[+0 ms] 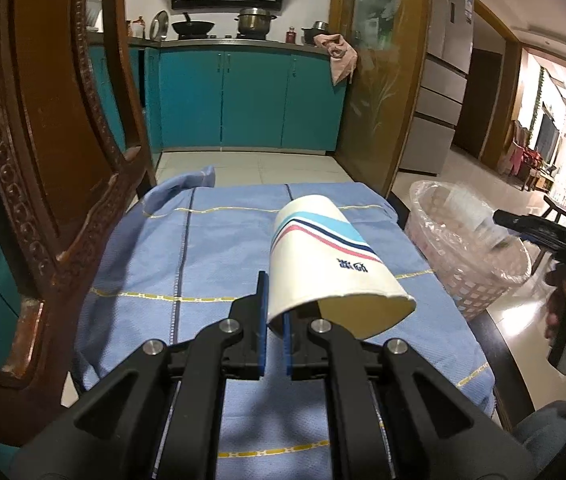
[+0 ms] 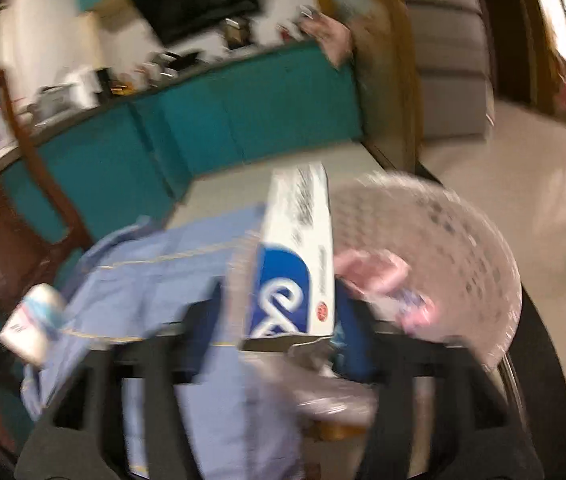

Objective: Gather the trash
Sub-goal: 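Carry the medicine box into the basket and open the right tool while the left holds the cup, then swing the paper cup over the basket and open the left tool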

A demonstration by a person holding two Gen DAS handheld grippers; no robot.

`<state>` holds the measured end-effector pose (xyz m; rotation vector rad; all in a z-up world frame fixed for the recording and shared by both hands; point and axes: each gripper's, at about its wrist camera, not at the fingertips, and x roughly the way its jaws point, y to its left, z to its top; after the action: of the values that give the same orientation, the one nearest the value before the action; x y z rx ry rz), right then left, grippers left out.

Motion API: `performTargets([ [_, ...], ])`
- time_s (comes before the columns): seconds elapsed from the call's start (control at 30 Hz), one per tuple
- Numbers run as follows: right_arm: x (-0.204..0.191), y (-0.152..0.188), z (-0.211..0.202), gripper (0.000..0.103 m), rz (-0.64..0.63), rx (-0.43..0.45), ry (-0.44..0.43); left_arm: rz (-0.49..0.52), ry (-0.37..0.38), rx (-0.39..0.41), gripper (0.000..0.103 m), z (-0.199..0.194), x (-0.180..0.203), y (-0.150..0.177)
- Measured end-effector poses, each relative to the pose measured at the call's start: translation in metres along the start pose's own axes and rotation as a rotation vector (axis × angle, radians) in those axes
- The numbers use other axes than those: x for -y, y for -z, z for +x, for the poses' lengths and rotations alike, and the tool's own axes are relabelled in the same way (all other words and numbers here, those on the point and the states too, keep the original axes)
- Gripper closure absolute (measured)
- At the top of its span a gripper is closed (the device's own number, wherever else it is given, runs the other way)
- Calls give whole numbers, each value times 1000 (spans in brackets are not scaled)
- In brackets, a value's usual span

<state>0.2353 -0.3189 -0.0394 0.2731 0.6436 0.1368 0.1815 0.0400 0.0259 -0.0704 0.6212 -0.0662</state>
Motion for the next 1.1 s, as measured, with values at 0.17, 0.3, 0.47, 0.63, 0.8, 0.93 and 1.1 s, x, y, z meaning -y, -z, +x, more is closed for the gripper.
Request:
performTargets([
  [0.17, 32, 10, -36, 10, 217, 119, -61, 34, 55, -10, 96, 5, 20, -4],
  [0.3, 47, 15, -90, 3, 330, 389, -3, 83, 144, -1, 96, 12, 65, -26],
  [0.47, 62, 23, -114, 3, 412, 527, 43, 160, 284, 12, 96, 43, 161, -77],
  [0.63, 69, 27, -116, 3, 422, 536, 44, 210, 266, -59, 5, 97, 223, -97],
  [0.8, 53, 20, -96, 3, 333, 410, 0, 189, 173, -52, 4, 86, 187, -67],
  [0.93, 14, 17, -74, 3, 189, 295, -25, 120, 56, -20, 3, 47, 123, -42],
  [1.1, -52, 29, -64, 3, -5, 210, -44, 8, -65, -10, 3, 6, 50, -6],
])
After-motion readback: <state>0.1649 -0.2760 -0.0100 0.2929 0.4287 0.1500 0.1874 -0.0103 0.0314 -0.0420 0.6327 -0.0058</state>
